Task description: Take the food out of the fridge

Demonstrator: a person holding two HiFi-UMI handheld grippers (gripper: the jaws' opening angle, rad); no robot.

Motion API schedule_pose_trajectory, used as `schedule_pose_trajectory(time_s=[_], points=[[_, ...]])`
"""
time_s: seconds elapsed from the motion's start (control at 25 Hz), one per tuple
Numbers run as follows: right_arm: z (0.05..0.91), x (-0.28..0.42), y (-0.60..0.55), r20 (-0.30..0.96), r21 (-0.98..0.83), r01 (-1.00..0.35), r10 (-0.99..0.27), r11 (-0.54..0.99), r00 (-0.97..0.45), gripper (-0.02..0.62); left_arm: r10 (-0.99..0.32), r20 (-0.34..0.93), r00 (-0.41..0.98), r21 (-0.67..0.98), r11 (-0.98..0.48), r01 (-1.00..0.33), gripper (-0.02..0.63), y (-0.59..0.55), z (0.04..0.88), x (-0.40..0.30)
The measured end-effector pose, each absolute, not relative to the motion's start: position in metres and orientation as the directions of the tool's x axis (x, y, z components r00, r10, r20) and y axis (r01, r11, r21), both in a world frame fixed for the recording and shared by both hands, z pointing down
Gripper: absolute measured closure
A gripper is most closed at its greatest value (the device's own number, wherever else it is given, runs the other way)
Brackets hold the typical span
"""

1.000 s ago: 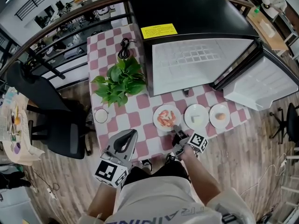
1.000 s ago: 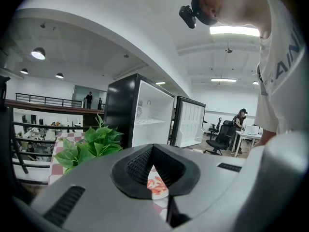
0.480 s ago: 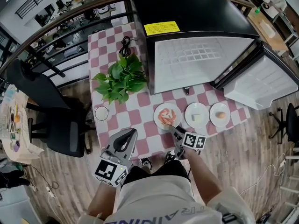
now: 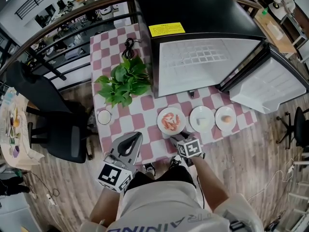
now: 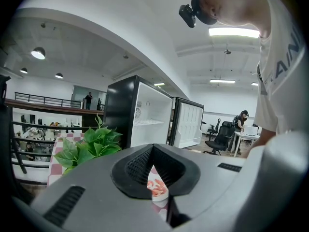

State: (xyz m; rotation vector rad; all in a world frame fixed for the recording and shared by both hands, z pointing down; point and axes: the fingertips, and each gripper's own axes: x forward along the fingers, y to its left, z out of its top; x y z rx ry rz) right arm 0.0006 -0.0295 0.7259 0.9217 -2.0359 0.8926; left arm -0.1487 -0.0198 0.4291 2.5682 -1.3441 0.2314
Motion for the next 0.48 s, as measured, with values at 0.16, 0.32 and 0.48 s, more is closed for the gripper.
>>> schedule_pose_trajectory(time_s=[0.16, 0.32, 0.48], points=[[0.729, 0.000, -0.028, 0.844, -0.251, -0.814, -0.293, 0.524, -0.449, 0.334, -0.786, 0.241, 0.569, 0.134, -0.554, -0.822, 0.600, -0.021, 0.429, -0.148], [0.726, 0.010, -0.025, 0.875, -0.265, -0.833, -0.241, 0.486, -0.419, 0.348, -0.785, 0.232, 0.574, 0.135, -0.558, -0.819, 0.600, -0.023, 0.425, -0.146], [0.713, 0.023, -0.031, 0.870, -0.254, -0.849, -0.273, 0.464, -0.410, 0.529, -0.779, 0.219, 0.588, 0.134, -0.573, -0.809, 0.600, -0.026, 0.422, -0.140]])
